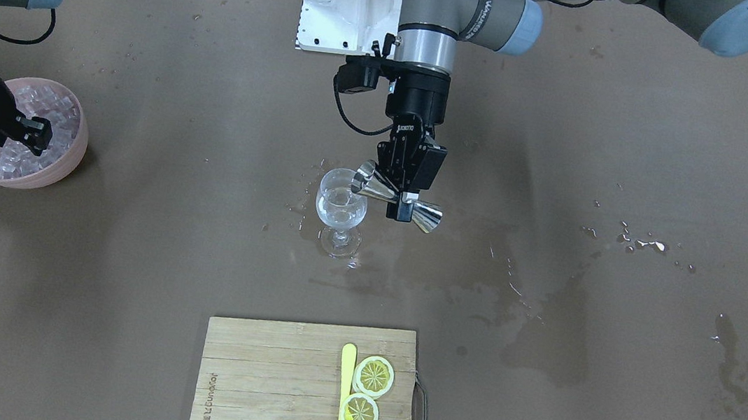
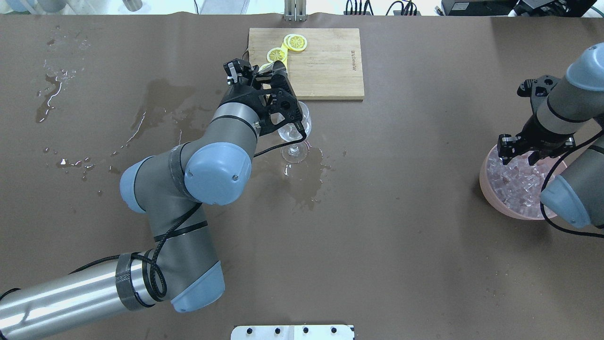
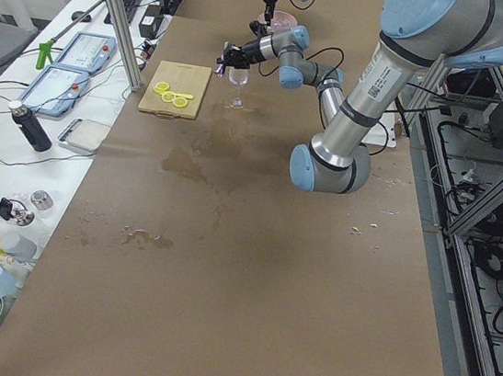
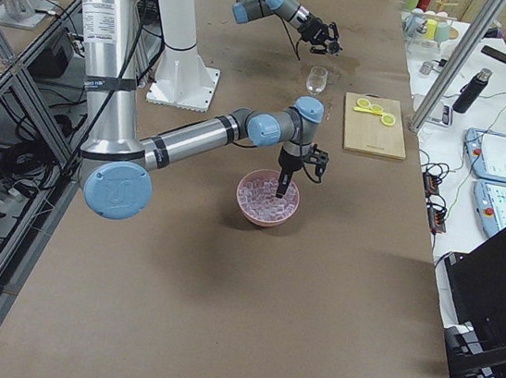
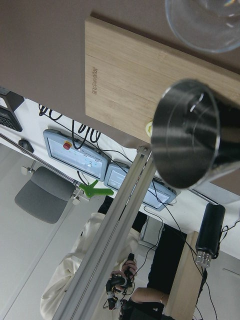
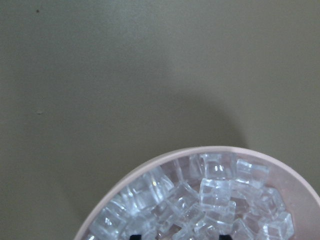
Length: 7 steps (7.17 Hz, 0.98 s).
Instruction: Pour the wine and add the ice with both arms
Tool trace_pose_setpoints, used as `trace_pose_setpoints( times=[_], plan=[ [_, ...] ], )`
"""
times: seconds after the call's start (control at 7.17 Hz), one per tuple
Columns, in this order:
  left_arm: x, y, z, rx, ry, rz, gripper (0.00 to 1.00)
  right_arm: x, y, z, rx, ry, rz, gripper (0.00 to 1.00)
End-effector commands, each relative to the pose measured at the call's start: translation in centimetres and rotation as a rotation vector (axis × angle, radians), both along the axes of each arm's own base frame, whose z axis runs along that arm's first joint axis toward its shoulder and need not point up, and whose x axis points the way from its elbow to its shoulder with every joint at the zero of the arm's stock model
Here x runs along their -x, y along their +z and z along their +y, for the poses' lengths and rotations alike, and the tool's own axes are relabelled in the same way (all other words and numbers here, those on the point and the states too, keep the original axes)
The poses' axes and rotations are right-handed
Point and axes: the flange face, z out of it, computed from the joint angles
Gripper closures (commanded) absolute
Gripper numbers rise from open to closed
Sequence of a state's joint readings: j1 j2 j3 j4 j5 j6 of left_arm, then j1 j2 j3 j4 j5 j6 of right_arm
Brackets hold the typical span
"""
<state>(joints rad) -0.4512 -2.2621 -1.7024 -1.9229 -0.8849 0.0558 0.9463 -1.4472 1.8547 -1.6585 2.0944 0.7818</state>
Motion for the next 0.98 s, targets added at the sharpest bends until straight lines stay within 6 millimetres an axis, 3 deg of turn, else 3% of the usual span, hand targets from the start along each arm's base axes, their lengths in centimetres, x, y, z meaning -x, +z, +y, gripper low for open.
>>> trace_pose_setpoints(
  times=[0.0, 0.56, 0.84],
  plan=[
    [-0.8, 0.4, -0.7, -0.006, -0.026, -0.058, 1.0, 1.3, -0.9, -0.7, -0.02, -0.011, -0.009, 0.4],
    [-0.9, 0.7, -0.6, -0.024, -0.04, -0.099, 1.0, 1.9, -0.9, -1.1, -0.028, -0.024, -0.009, 0.39],
    [-1.8, 0.2, 0.7, -0.059, -0.026, -0.15, 1.0, 1.5, -1.1, -1.1, -0.032, -0.02, -0.012, 0.39]
  ],
)
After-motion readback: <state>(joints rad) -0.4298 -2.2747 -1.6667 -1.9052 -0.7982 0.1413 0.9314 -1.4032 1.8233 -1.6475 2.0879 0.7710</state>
